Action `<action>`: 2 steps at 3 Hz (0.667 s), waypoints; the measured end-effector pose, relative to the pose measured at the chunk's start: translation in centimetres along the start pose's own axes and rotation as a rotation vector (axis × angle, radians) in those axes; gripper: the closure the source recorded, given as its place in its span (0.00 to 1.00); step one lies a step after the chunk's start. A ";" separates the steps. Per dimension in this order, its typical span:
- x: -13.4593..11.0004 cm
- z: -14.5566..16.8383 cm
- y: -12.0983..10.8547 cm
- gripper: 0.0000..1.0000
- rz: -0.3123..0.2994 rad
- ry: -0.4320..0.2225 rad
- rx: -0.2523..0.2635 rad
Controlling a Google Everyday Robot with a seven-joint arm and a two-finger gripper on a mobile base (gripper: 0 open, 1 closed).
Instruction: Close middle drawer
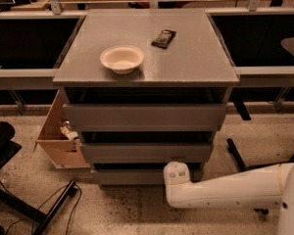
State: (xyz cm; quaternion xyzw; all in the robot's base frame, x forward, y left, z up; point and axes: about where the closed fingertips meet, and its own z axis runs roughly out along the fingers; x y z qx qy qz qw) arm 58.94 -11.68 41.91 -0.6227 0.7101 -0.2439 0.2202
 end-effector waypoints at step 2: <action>5.2 -12.6 0.0 1.00 -0.069 0.092 -0.022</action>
Offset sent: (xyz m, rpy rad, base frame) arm -0.1204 -0.0751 0.1526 -0.1773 0.0676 -0.0196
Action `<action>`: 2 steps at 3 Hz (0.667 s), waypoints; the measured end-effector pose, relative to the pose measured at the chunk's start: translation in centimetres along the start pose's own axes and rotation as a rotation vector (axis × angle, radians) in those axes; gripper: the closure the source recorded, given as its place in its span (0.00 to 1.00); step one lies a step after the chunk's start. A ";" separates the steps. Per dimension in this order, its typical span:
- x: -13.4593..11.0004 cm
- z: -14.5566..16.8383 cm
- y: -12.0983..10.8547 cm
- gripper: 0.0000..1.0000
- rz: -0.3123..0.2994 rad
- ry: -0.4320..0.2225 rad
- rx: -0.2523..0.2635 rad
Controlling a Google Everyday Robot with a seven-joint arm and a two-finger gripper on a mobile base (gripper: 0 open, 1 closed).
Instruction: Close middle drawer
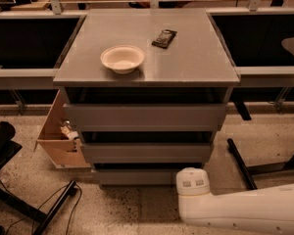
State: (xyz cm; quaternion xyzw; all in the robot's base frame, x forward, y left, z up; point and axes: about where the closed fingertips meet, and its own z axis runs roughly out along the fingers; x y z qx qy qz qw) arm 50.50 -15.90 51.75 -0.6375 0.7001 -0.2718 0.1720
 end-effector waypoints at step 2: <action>3.0 -9.3 -6.7 1.00 0.091 0.276 0.133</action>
Offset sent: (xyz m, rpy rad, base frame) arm -0.0134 -0.0724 0.2202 -0.4426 -0.3178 -0.5364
